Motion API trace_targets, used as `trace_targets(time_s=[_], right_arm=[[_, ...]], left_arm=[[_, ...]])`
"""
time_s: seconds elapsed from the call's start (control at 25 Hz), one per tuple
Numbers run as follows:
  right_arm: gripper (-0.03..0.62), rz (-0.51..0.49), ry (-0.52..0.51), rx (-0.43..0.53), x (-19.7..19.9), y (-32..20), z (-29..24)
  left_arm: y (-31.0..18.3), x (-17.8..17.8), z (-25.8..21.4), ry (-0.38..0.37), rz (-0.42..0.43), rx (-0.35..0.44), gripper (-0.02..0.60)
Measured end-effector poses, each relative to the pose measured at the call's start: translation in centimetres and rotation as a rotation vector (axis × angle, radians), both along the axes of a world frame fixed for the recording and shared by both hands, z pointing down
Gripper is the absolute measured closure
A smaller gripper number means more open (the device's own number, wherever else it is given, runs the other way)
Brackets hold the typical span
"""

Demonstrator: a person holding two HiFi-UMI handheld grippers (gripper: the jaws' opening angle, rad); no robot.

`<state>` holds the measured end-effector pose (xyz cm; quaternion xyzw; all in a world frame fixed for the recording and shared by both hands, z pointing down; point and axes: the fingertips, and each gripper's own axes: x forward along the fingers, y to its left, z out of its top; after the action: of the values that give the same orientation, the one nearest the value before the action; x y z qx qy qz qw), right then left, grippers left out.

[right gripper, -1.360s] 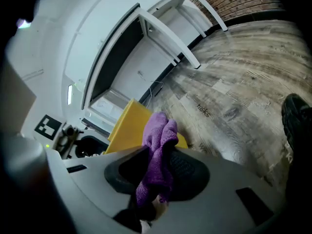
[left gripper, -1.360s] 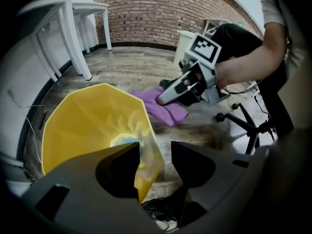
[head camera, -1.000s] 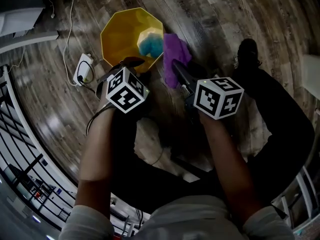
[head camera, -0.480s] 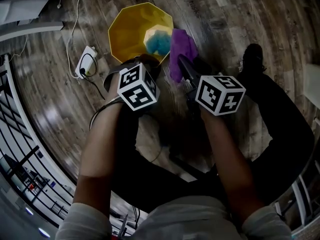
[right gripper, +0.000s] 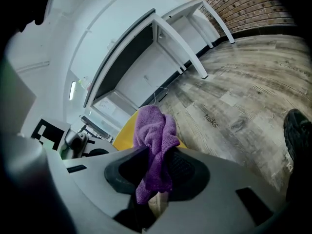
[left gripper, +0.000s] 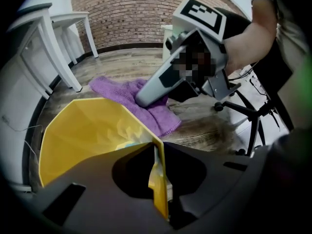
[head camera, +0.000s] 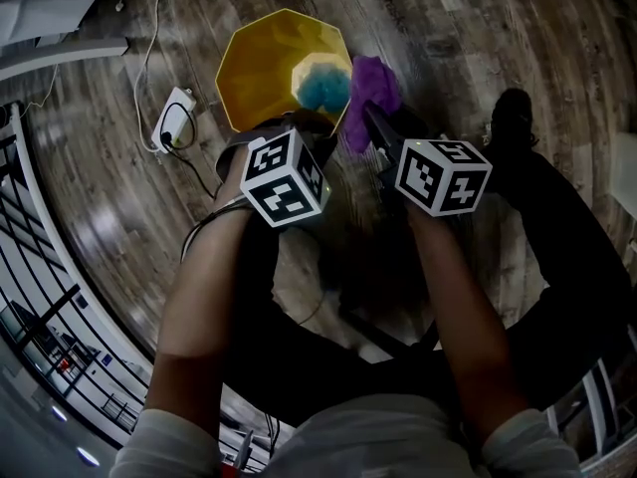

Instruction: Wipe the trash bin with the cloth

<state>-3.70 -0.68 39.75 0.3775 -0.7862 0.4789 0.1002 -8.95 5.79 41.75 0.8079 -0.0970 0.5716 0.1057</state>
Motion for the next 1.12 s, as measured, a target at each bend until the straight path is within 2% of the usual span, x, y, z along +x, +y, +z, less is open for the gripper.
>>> trace_targets(time_s=[0.88,1.12], right_arm=[[0.480,-0.127,0.128,-0.164,-1.1,-0.8,12.8],[0.480,-0.193,0.232,-0.226,-1.5,-0.5,18.2]], left_arm=[[0.4,0.6,-0.3,0.031,-0.016,-0.043,0.555],[0.5,0.6,-0.5,0.032,-0.015,-0.046,0.554]])
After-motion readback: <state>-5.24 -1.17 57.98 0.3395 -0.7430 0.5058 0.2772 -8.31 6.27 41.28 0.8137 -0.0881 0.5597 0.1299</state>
